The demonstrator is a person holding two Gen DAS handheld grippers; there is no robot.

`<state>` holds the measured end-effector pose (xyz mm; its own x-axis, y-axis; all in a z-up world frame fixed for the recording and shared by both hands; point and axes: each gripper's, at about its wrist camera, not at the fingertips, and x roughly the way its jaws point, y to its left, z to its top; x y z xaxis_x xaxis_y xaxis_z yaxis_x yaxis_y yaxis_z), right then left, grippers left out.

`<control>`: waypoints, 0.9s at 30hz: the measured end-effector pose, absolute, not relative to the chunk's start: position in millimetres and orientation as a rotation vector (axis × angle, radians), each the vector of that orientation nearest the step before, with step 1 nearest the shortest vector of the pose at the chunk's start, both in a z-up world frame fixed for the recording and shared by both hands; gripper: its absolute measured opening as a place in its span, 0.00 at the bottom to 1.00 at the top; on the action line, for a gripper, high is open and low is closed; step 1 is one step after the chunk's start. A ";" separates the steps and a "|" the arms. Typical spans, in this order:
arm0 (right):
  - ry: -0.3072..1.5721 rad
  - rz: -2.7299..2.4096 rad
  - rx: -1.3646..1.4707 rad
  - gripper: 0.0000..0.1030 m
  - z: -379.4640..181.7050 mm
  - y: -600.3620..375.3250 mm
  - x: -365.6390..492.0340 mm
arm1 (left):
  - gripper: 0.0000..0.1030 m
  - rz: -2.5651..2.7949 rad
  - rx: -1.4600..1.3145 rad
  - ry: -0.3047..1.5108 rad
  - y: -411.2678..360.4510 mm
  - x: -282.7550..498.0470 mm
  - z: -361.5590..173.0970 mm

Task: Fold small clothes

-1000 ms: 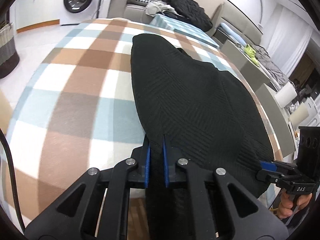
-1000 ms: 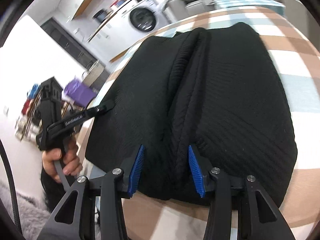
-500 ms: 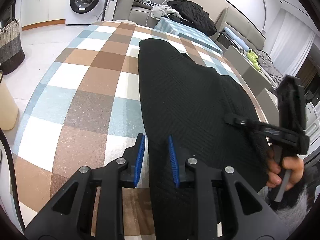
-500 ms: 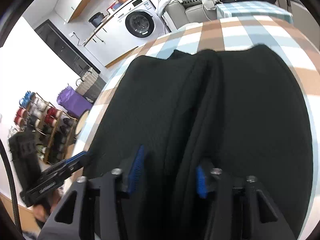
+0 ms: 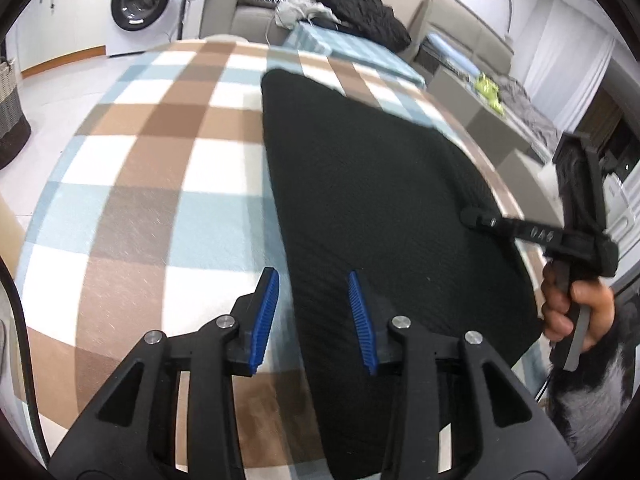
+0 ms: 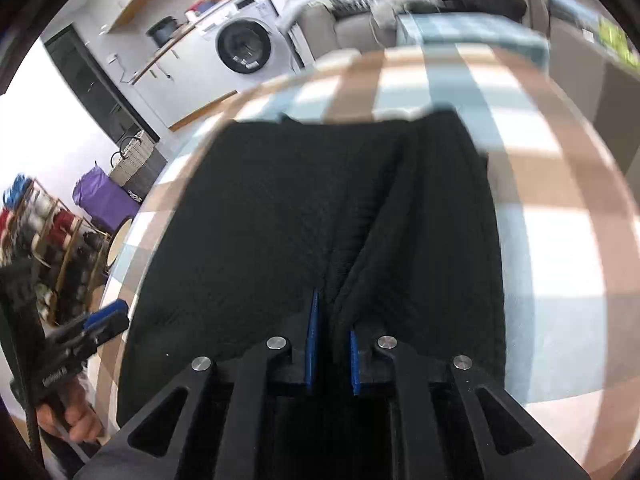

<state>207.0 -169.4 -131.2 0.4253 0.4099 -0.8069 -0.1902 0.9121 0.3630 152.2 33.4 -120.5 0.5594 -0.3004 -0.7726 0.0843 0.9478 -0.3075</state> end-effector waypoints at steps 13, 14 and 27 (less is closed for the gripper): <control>1.047 0.501 0.335 0.12 -126.9 -193.2 109.2 | 0.51 -0.277 -0.156 0.970 10.2 126.2 -124.4; 1.034 0.516 0.346 0.12 -123.8 -192.6 107.3 | 0.51 -0.275 -0.155 0.972 11.5 126.2 -124.1; 1.031 0.442 0.339 0.41 -125.9 -196.5 155.4 | 0.52 -0.264 -0.165 0.985 14.9 131.1 -128.0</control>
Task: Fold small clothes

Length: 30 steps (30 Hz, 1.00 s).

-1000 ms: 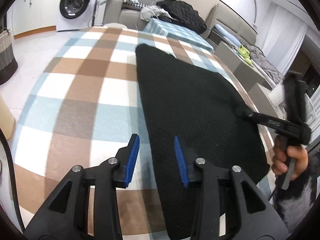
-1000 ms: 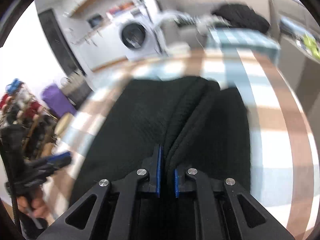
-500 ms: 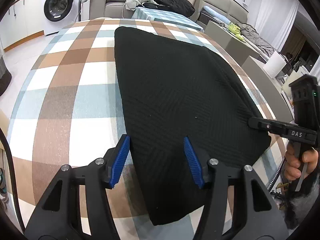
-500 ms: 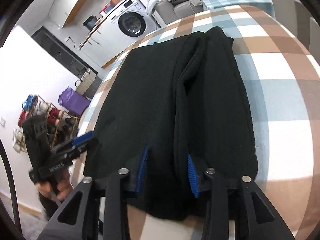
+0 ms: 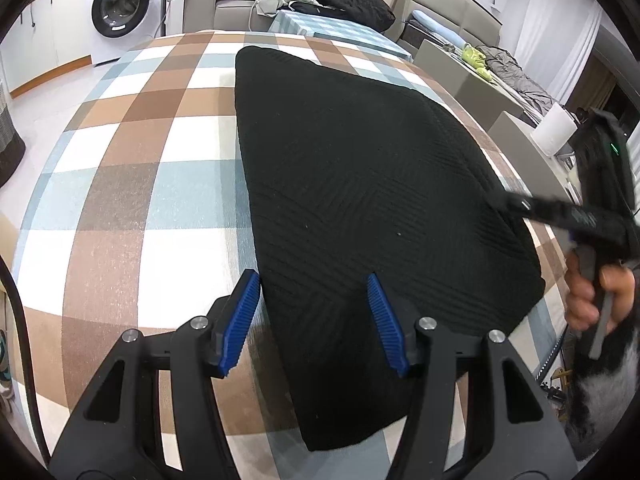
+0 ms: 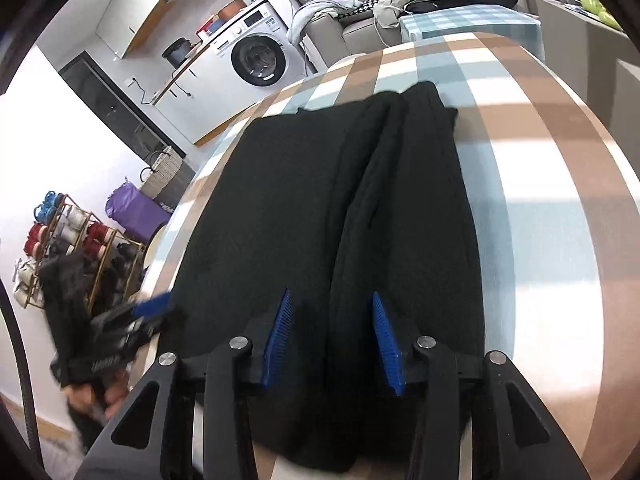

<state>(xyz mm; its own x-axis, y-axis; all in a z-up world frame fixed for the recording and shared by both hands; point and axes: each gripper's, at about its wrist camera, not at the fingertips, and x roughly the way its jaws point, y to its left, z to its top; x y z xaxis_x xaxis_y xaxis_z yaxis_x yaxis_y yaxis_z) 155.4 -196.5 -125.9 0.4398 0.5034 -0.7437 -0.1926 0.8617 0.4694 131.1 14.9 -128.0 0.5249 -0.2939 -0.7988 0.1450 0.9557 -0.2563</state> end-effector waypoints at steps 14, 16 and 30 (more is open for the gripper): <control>0.940 0.419 0.231 0.09 -115.7 -175.1 252.8 | 0.52 -0.237 -0.203 0.963 27.2 152.0 -122.1; 0.875 0.431 0.224 0.09 -90.6 -179.5 246.5 | 0.52 -0.249 -0.206 0.952 26.6 154.1 -118.0; 1.028 0.369 0.296 0.27 -123.6 -232.5 231.8 | 0.52 -0.280 -0.192 0.983 12.5 155.8 -130.2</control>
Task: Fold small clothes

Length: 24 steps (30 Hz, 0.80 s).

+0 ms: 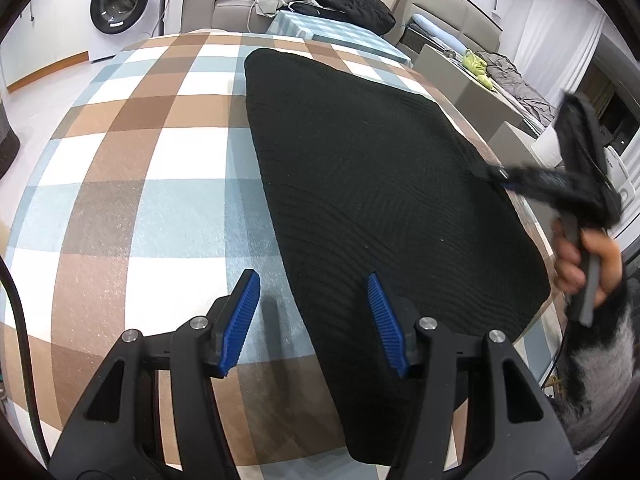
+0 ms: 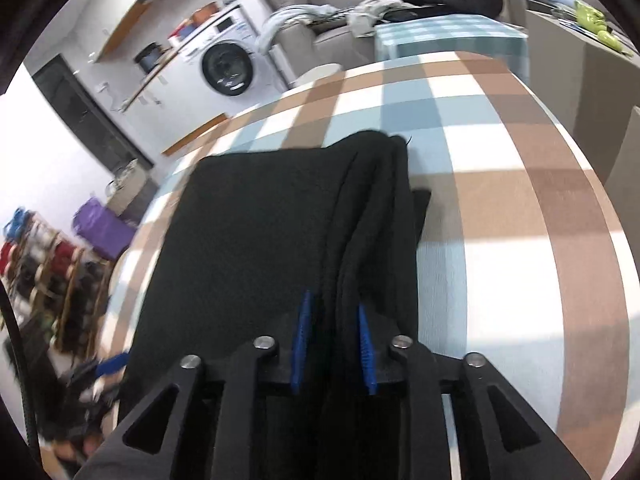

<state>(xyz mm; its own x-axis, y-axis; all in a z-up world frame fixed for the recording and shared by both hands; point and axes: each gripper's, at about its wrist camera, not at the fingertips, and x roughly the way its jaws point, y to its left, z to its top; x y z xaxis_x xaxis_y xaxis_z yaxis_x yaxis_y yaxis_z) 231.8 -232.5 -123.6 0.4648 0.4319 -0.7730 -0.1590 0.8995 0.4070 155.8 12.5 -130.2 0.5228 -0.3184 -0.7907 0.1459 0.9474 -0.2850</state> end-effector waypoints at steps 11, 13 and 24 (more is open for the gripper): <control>0.963 0.429 0.364 0.10 -119.5 -242.5 133.7 | 0.52 -0.308 -0.165 0.979 -0.1 153.2 -126.8; 0.941 0.437 0.356 0.10 -108.9 -241.7 129.3 | 0.52 -0.313 -0.156 0.971 -1.7 149.7 -124.0; 1.003 0.432 0.414 0.32 -120.2 -261.9 103.3 | 0.52 -0.310 -0.148 0.996 -0.4 133.1 -128.9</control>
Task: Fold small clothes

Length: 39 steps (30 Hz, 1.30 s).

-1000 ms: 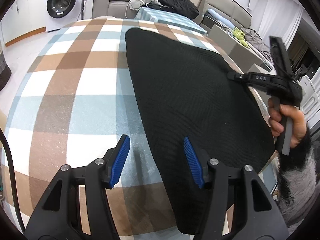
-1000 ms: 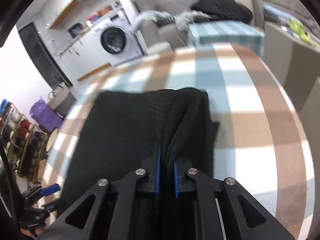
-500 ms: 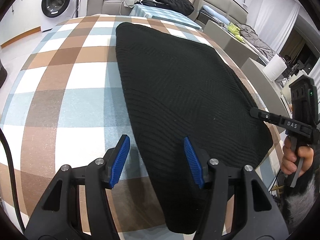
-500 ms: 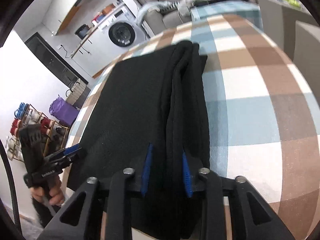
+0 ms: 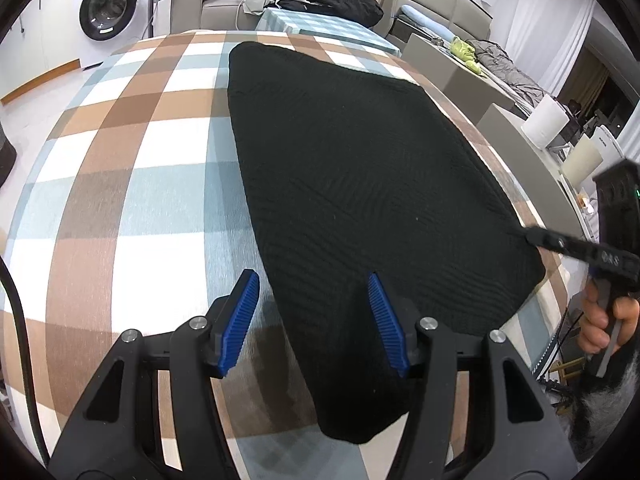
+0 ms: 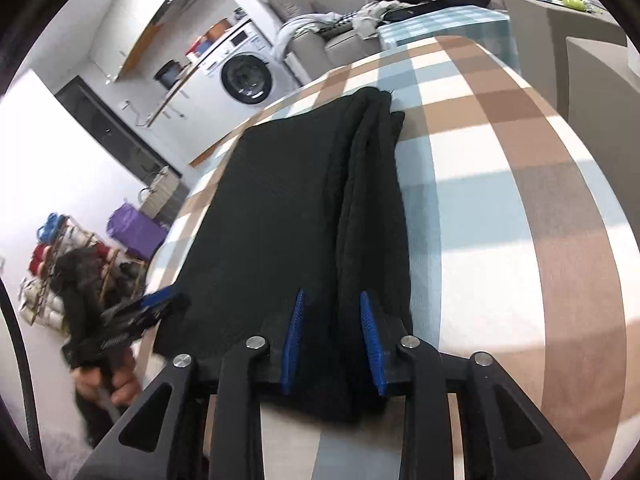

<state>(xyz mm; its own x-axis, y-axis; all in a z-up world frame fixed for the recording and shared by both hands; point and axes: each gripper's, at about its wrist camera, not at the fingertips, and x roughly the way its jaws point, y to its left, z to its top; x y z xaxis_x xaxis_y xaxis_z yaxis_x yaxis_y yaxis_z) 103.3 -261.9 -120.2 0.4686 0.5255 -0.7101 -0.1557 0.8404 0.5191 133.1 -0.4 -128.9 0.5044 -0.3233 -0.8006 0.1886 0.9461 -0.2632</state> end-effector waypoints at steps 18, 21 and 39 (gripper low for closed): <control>0.980 0.359 0.306 0.34 -114.6 -254.2 87.4 | 0.52 -0.305 -0.147 0.988 3.5 121.5 -124.1; 0.940 0.364 0.312 0.34 -103.7 -253.3 104.7 | 0.52 -0.305 -0.145 0.981 3.4 125.1 -122.0; 0.909 0.336 0.130 0.06 -96.9 -217.6 213.9 | 0.52 -0.316 -0.147 0.960 -1.4 158.9 -117.2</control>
